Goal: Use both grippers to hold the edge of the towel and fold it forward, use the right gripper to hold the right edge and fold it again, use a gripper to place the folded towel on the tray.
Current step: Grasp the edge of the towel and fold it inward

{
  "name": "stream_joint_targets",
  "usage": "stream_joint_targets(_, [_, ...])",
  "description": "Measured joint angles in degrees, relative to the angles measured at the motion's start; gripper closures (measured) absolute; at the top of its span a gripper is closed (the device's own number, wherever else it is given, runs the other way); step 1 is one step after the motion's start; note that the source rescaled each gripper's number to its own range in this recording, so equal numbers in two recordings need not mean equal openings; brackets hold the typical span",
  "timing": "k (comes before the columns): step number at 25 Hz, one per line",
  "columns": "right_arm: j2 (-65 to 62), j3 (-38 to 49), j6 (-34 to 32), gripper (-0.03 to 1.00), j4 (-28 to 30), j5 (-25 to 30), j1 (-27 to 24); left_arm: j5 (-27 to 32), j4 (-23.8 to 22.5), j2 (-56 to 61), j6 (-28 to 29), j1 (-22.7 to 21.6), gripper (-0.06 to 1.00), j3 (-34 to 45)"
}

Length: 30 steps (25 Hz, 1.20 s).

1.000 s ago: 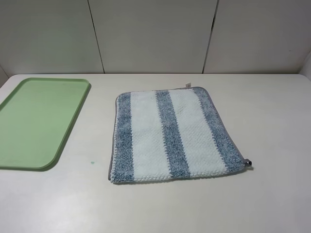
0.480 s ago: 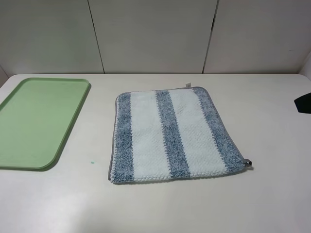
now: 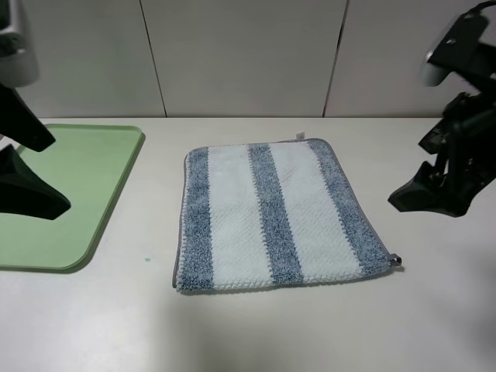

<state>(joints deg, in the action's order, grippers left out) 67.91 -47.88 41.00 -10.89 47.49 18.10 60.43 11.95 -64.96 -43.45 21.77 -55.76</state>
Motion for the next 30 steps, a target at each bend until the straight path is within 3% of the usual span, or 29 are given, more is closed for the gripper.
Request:
stream_joint_targets(10, [10.98, 0.0, 1.65, -0.03, 5.32, -2.89, 10.94, -4.71, -0.53, -12.66, -5.3, 14.54, 0.0, 0.0])
stream_joint_targets(16, [15.52, 0.0, 4.93, -0.03, 7.38, -3.14, 13.37, -7.15, -7.71, -22.22, -6.49, 22.22, 0.01, 0.0])
stream_joint_targets(21, [18.08, 0.45, 7.67, -0.03, 12.79, -3.72, 13.37, -10.6, -11.17, -28.25, -6.49, 23.36, 0.01, 0.0])
stream_joint_targets(30, [19.59, 6.11, 16.56, -0.03, 17.09, -9.39, 13.37, -15.24, -11.25, -30.93, -6.49, 23.42, 0.02, 0.0])
